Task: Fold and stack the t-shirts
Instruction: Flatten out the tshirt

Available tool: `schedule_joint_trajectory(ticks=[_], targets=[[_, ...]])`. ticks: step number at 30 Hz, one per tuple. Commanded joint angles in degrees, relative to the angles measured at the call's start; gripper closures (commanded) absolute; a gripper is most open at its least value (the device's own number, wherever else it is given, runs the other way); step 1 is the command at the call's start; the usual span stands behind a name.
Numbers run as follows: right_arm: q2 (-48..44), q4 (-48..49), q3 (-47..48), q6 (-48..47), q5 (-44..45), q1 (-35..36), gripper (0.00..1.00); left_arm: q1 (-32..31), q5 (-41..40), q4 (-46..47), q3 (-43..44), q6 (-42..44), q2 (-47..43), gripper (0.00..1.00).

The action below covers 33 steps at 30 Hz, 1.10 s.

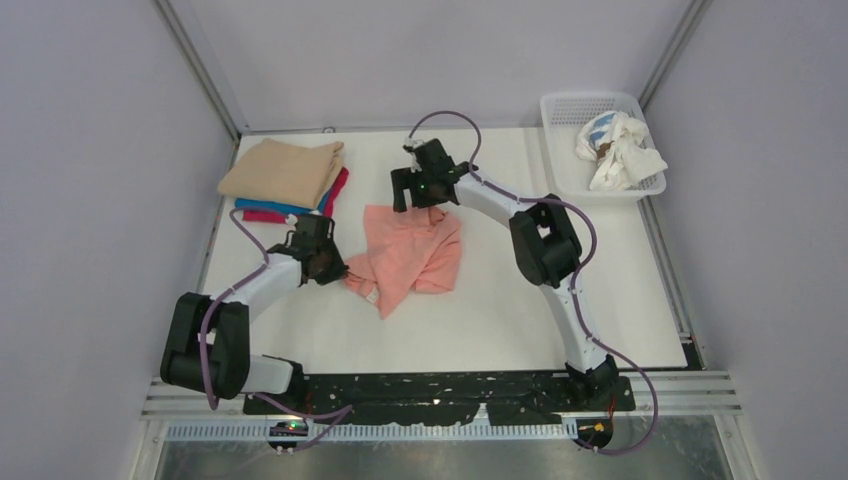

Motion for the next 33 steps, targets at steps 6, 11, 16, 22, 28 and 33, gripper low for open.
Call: schedule_joint_trajectory(ticks=[6, 11, 16, 22, 28, 33], targets=[[-1.41, 2.67, 2.71, -1.16, -2.60, 1.06, 0.17, 0.29, 0.74, 1.29, 0.28, 1.12, -1.42, 1.00], [-4.42, 4.42, -0.90, -2.82, -1.86, 1.73, 0.17, 0.28, 0.66, 1.12, 0.38, 1.28, -1.81, 1.00], [-5.59, 4.13, -3.19, -4.25, 0.63, 1.95, 0.18, 0.29, 0.45, 1.25, 0.02, 1.26, -1.99, 1.00], [-7.32, 5.24, -4.70, -8.18, 4.62, 3.06, 0.21, 0.25, 0.64, 1.28, -0.01, 1.20, -1.93, 1.00], [-9.17, 6.73, -4.67, -7.77, 5.20, 3.15, 0.38, 0.29, 0.88, 1.27, -0.15, 1.21, -2.25, 1.00], [-9.07, 6.47, -4.35, -7.31, 4.84, 3.23, 0.58, 0.29, 0.82, 1.32, -0.24, 1.36, -2.34, 1.00]])
